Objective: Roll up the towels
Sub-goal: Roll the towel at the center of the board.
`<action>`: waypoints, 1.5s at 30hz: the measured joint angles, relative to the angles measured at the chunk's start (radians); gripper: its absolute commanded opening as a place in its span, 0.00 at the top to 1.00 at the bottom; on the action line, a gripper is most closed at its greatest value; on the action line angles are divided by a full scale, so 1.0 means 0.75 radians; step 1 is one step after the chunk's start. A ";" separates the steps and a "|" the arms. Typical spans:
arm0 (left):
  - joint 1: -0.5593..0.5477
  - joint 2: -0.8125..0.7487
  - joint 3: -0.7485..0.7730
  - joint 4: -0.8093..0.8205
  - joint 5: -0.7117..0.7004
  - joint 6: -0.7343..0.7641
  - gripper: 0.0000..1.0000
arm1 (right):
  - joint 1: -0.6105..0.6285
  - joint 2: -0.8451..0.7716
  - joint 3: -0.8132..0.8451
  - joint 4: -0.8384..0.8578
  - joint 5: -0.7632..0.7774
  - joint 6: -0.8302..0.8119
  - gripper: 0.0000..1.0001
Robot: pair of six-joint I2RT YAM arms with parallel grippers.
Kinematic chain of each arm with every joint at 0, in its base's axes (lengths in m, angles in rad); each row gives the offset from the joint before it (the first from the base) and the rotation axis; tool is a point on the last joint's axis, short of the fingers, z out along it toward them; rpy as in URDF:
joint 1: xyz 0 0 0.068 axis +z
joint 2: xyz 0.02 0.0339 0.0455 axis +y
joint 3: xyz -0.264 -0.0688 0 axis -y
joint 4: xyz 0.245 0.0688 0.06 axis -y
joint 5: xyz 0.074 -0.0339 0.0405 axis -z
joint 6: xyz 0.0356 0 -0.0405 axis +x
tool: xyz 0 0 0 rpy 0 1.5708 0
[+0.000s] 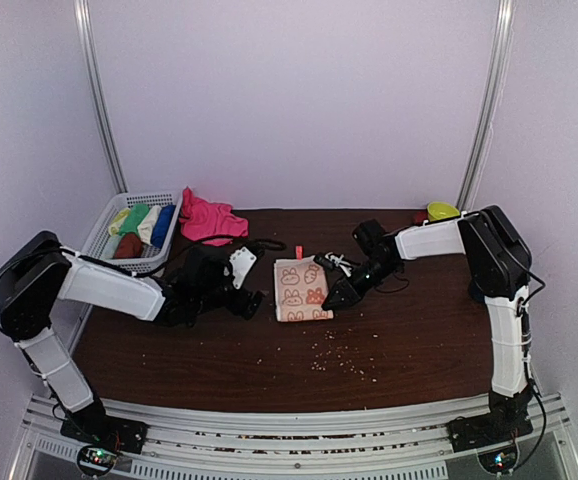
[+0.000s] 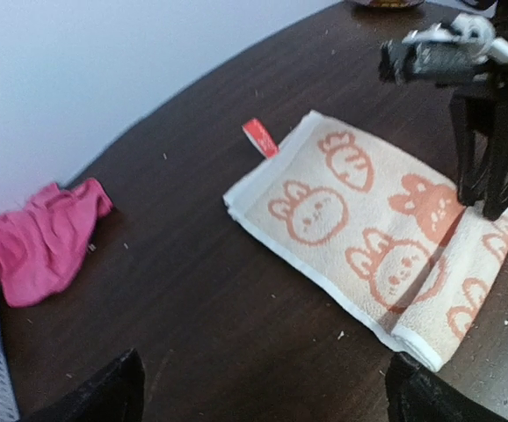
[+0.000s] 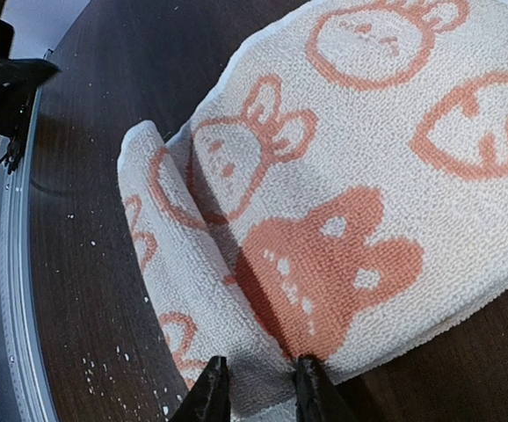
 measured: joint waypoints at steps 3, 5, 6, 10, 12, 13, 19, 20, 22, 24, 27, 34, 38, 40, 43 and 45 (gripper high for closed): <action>-0.044 -0.119 -0.094 0.145 -0.015 0.209 0.02 | 0.000 0.003 0.005 -0.004 0.010 -0.001 0.72; -0.084 -0.139 -0.141 0.217 -0.020 0.333 0.06 | 0.000 0.004 0.007 -0.007 0.012 -0.001 0.72; -0.111 -0.140 -0.170 0.255 -0.022 0.410 0.09 | 0.000 0.004 0.008 -0.008 0.012 -0.001 0.72; -0.209 -0.127 -0.282 0.362 -0.032 0.686 0.23 | 0.000 0.006 0.014 -0.015 0.013 -0.002 0.72; -0.245 -0.115 -0.325 0.411 -0.035 0.806 0.26 | 0.000 0.007 0.015 -0.016 0.014 -0.002 0.72; -0.258 -0.105 -0.329 0.420 -0.045 0.861 0.27 | 0.000 0.007 0.015 -0.016 0.014 -0.002 0.72; -0.317 0.047 -0.242 0.446 -0.119 1.118 0.37 | 0.000 0.008 0.016 -0.017 0.016 -0.002 0.72; -0.324 0.081 -0.216 0.441 -0.134 1.151 0.38 | 0.000 0.008 0.016 -0.017 0.016 -0.002 0.72; -0.334 0.143 -0.169 0.429 -0.155 1.204 0.42 | 0.000 0.008 0.016 -0.017 0.015 -0.002 0.72; -0.338 0.194 -0.129 0.397 -0.161 1.245 0.46 | 0.000 0.008 0.017 -0.017 0.016 -0.002 0.72; -0.341 0.226 -0.093 0.338 -0.163 1.283 0.48 | 0.000 0.009 0.017 -0.018 0.016 -0.003 0.72; -0.340 0.315 0.022 0.248 -0.220 1.319 0.51 | 0.000 0.009 0.017 -0.018 0.016 -0.006 0.72; -0.340 0.348 0.063 0.234 -0.258 1.329 0.53 | 0.000 0.009 0.017 -0.018 0.015 -0.006 0.72; -0.337 0.361 0.076 0.233 -0.278 1.333 0.56 | 0.000 0.009 0.017 -0.019 0.015 -0.006 0.72; -0.331 0.384 0.094 0.235 -0.312 1.343 0.58 | 0.000 0.009 0.017 -0.019 0.015 -0.006 0.72; -0.329 0.393 0.104 0.234 -0.326 1.348 0.63 | 0.000 0.009 0.017 -0.019 0.015 -0.006 0.72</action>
